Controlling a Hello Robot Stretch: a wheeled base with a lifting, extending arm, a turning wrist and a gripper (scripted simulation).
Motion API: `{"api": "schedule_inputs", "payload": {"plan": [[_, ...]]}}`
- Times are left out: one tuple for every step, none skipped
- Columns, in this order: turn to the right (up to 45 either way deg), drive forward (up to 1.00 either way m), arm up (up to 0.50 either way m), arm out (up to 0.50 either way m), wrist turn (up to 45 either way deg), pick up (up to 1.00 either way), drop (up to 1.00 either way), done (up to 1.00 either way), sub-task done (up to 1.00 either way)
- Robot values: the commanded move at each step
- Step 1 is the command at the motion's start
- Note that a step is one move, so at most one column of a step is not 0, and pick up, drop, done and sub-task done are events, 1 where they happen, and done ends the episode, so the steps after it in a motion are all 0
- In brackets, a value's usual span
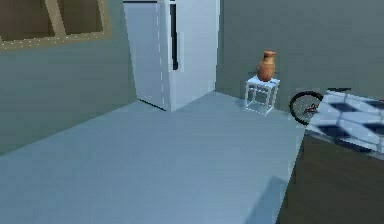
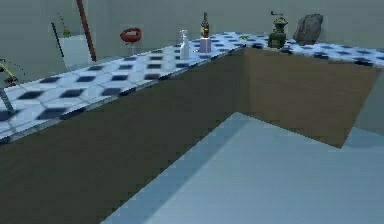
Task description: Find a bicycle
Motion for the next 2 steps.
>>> {"api": "schedule_inputs", "payload": {"plan": [[-15.0, 0.0, 0.0, 0.0, 0.0, 0.0, 0.0, 0.0, 0.0], [0.0, 1.0, 0.0, 0.0, 0.0, 0.0, 0.0, 0.0, 0.0]]}}
